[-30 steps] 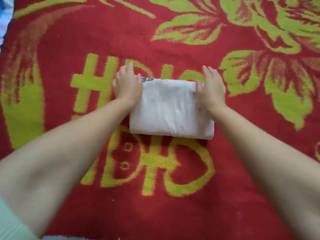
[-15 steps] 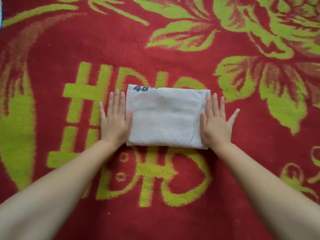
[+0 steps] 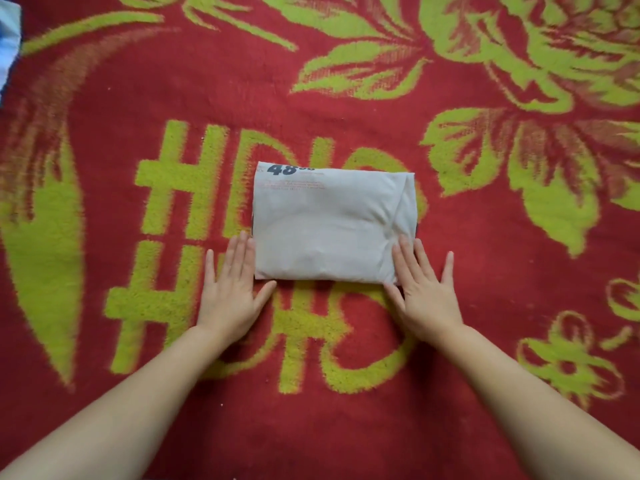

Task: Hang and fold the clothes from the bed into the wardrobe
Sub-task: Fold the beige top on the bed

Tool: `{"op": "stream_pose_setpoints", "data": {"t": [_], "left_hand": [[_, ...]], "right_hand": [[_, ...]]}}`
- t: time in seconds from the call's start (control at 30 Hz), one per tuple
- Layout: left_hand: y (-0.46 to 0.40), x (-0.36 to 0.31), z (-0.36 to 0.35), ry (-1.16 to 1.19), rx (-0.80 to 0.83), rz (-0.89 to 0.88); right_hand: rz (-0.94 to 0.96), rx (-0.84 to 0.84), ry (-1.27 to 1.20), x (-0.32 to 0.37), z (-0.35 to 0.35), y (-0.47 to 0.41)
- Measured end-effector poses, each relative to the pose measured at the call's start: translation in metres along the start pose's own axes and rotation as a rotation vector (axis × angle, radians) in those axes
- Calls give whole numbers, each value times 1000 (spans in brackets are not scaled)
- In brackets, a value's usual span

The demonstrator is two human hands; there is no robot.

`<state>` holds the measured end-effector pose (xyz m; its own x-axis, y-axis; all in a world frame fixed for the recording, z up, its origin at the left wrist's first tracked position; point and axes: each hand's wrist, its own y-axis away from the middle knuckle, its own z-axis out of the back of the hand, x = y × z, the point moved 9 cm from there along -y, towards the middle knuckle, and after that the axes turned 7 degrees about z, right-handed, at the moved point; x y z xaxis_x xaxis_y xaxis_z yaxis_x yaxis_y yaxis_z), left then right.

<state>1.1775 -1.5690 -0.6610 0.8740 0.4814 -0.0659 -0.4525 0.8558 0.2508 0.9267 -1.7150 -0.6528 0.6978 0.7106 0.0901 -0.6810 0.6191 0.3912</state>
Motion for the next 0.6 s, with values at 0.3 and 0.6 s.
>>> {"op": "stream_pose_setpoints", "data": {"t": [0.3,0.6], "left_hand": [[-23,-81,31,-72,-103,-170],[-40,-73,51,75,240,-72]], "right_hand": [[-39,-90,-47,59,22,-36],[35,41,-139,54,71,-47]]}}
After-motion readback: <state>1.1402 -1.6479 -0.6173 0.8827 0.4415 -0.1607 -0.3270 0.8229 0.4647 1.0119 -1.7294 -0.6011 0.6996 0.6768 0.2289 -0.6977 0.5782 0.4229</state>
